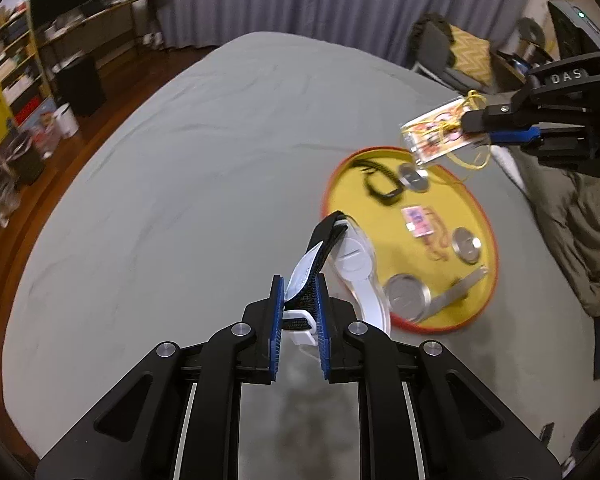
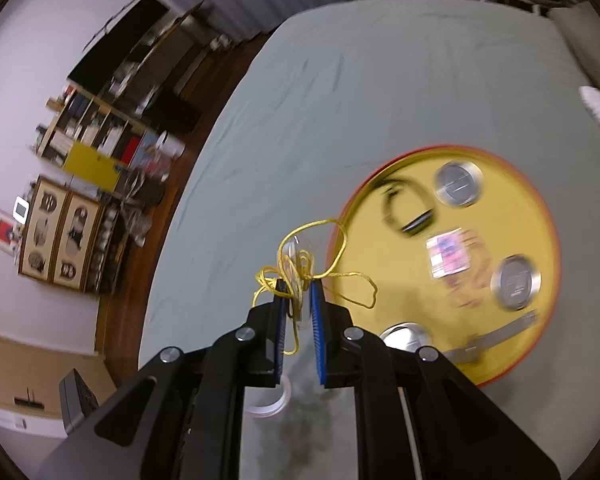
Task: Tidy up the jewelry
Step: 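Carry the card and white band off the tray onto the bed and open both tools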
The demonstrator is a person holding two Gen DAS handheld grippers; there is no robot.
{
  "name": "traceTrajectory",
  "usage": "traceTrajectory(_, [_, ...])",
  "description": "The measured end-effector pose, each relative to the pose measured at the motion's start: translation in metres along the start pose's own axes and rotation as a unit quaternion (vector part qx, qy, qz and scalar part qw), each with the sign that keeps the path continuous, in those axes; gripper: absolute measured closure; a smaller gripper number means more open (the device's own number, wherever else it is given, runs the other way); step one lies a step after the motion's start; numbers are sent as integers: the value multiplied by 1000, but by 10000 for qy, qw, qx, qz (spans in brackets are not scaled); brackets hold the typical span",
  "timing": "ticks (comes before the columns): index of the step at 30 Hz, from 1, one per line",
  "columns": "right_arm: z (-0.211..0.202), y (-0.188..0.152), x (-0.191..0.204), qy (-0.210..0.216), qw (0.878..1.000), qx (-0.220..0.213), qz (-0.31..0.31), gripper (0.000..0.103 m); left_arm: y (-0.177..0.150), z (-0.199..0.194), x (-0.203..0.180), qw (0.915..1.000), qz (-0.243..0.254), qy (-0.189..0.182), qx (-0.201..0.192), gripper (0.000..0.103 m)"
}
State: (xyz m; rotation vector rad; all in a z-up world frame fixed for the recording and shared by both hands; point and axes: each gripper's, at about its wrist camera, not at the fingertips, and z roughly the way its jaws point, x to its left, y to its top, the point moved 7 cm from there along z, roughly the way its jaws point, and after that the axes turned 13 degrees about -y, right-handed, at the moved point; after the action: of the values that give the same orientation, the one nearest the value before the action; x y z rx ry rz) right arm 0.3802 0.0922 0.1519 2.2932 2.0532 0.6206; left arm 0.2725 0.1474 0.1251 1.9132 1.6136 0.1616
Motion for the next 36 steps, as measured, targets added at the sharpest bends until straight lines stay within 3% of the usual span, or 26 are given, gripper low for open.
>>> traceTrajectory(9, [97,-48,113,52,9962,734,-462,91,-43,-18,110,9979,-592,274,17,87])
traceTrajectory(16, [161,-73,171,35,9914,1159,-603,91,-82,-17,188,9942,-1027,324,81,86])
traceTrajectory(24, [202,-92,161,-135,9885,1455,-382,90,-105,-22,216,9938,-1003,454,132,89])
traceTrajectory(36, [203,-103,151,-199,9880,1520,-191,85,-116,-25,229,9943,-985,378,135,88])
